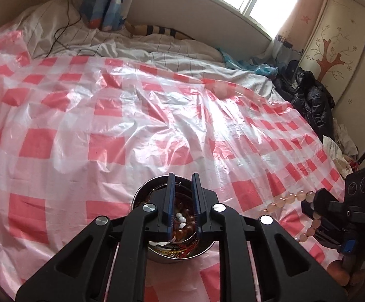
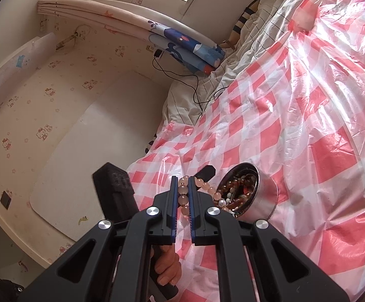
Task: Organize jewelry
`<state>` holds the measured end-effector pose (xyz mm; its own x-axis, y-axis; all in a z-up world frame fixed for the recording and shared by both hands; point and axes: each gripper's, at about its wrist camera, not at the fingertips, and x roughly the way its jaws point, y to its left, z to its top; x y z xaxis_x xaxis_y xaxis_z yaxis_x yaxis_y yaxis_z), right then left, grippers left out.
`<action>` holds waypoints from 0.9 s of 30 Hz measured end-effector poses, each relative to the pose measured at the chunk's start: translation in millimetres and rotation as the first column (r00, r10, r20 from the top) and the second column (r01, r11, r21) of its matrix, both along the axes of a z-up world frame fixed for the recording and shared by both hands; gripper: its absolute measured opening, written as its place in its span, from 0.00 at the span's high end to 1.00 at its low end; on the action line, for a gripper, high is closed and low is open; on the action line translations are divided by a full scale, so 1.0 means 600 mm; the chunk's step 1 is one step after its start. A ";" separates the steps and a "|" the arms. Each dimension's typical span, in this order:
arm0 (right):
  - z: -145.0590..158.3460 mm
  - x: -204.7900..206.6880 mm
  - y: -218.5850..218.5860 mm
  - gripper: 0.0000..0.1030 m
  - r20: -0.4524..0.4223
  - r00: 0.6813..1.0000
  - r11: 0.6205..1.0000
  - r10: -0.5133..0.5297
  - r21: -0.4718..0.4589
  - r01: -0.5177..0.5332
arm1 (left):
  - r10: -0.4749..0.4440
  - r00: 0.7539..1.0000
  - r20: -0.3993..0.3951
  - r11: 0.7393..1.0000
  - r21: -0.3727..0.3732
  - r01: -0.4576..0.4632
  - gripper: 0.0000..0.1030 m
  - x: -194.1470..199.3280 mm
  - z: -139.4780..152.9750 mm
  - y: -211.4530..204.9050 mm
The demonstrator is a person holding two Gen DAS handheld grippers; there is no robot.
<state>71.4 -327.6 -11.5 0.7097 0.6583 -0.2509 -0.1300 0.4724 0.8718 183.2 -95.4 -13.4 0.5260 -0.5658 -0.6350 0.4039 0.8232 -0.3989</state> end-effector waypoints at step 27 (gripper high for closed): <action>0.000 -0.145 0.114 0.21 -0.054 0.977 0.679 -0.206 -0.727 0.103 | 0.224 0.967 0.122 0.920 0.302 -0.251 0.19 -0.213 -0.013 0.128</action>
<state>-15.5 -258.9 -11.5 0.7143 0.1242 -0.6888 0.0842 0.9617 0.2607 55.3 -18.9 -21.1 0.6788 -0.1979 -0.7071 0.2018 0.9762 -0.0795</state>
